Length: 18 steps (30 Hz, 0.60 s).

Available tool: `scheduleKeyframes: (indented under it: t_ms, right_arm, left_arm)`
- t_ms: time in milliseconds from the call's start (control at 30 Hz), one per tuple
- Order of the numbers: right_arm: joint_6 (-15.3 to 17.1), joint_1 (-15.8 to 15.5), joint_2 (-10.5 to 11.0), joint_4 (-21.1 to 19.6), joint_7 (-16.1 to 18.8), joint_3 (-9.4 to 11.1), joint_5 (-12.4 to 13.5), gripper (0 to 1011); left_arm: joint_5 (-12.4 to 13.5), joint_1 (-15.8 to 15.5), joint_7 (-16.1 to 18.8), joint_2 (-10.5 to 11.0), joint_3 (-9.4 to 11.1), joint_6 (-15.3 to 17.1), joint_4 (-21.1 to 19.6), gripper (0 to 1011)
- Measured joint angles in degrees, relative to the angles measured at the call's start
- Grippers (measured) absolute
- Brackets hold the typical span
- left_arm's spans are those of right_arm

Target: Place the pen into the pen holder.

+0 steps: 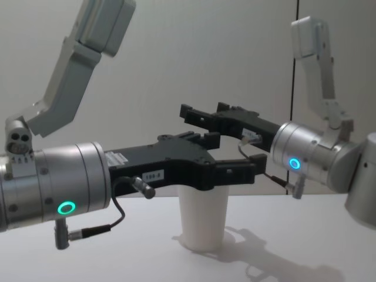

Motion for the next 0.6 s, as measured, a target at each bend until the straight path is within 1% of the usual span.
scheduleKeyframes:
  t_ms: [200,600]
  right_arm:
    - [1.1,-1.6,0.9,-2.9,-0.7,0.3,-0.5,1002]
    - [2.1,-3.0,1.7,-5.8,-1.4,0.6,-0.9,1001]
  left_arm:
    - [0.0,0.0,0.0,0.0,0.0,0.0,0.0,1000]
    - [0.0,0.0,0.0,0.0,0.0,0.0,0.0,1000]
